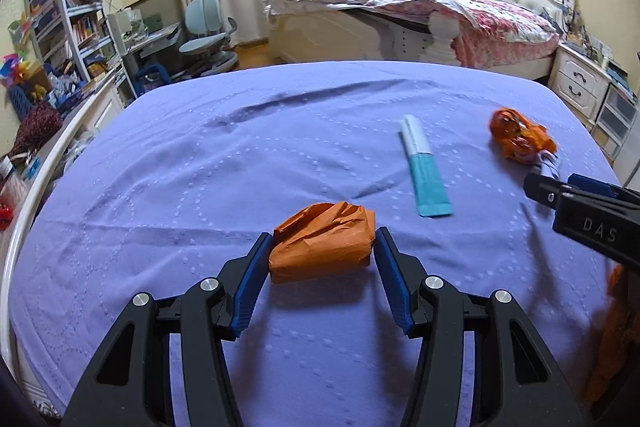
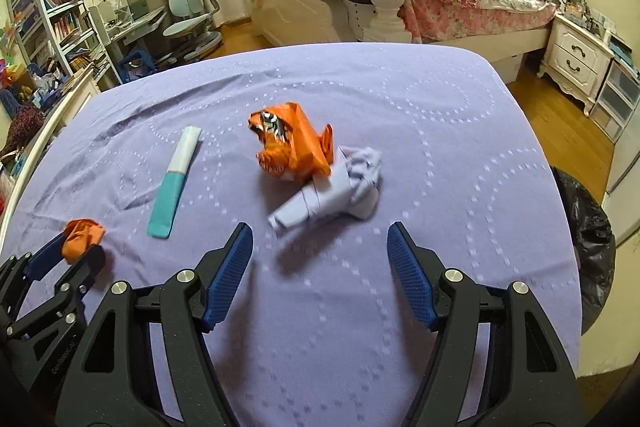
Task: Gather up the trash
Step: 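Grasp the orange plastic bag with the left tool while the right tool grasps the light blue cloth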
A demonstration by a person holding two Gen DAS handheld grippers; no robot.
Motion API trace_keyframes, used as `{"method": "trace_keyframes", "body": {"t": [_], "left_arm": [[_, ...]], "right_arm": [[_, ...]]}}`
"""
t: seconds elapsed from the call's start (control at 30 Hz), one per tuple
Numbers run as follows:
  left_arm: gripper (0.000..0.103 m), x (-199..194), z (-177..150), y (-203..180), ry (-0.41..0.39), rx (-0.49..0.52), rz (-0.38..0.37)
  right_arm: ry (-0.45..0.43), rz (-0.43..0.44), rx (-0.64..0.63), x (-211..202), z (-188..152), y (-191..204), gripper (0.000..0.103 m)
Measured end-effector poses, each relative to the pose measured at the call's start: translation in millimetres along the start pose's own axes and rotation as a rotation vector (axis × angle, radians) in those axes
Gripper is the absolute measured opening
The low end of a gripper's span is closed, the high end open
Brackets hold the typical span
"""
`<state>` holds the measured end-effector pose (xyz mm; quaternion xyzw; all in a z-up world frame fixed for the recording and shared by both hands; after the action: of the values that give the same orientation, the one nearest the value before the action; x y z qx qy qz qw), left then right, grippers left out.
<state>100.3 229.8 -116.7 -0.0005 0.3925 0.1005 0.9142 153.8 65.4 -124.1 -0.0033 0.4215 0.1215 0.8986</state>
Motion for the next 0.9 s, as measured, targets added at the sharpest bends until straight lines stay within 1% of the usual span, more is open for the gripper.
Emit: {"method": "trace_keyframes", "body": {"t": [0.1, 0.23, 0.33, 0.47, 0.7, 0.77, 0.83, 0.9], "left_arm": [[0.054, 4.6, 2.7, 7.6, 0.008, -0.022, -0.003], [0.054, 7.2, 4.1, 10.3, 0.007, -0.027, -0.005], [0.054, 9.0, 5.7, 12.2, 0.007, -0.030, -0.008], [0.054, 10.1, 6.7, 12.8, 0.006, -0.033, -0.009], [0.054, 10.2, 6.5, 14.2, 0.010, -0.041, -0.011], [0.054, 11.0, 6.3, 14.2, 0.014, -0.042, -0.014], [0.054, 11.6, 6.1, 14.2, 0.017, -0.041, -0.015], [0.054, 11.4, 6.3, 14.1, 0.017, -0.040, -0.015]], "right_arm": [[-0.001, -0.028, 0.010, 6.7, 7.2, -2.4, 0.068], [-0.003, -0.056, 0.017, 5.6, 8.5, -13.9, 0.060], [-0.004, -0.074, 0.018, 0.9, 5.7, -25.1, 0.059], [-0.002, -0.066, 0.017, -2.1, 5.8, -34.0, 0.059], [-0.002, -0.062, 0.005, 5.7, 14.8, -32.7, 0.058], [-0.004, -0.065, 0.010, 10.1, 20.4, -32.5, 0.053], [-0.003, -0.069, 0.004, 13.7, 25.7, -32.3, 0.041], [-0.001, -0.061, 0.002, 13.8, 26.4, -31.7, 0.033]]}}
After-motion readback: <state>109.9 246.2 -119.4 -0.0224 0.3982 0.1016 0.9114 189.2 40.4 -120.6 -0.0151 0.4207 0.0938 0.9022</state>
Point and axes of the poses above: each gripper's, at about its wrist camera, not at the fingertips, and x roughly the way its jaws point, y to its left, z to its top, the point moved 9 cm from there along x, roughly the way its jaws point
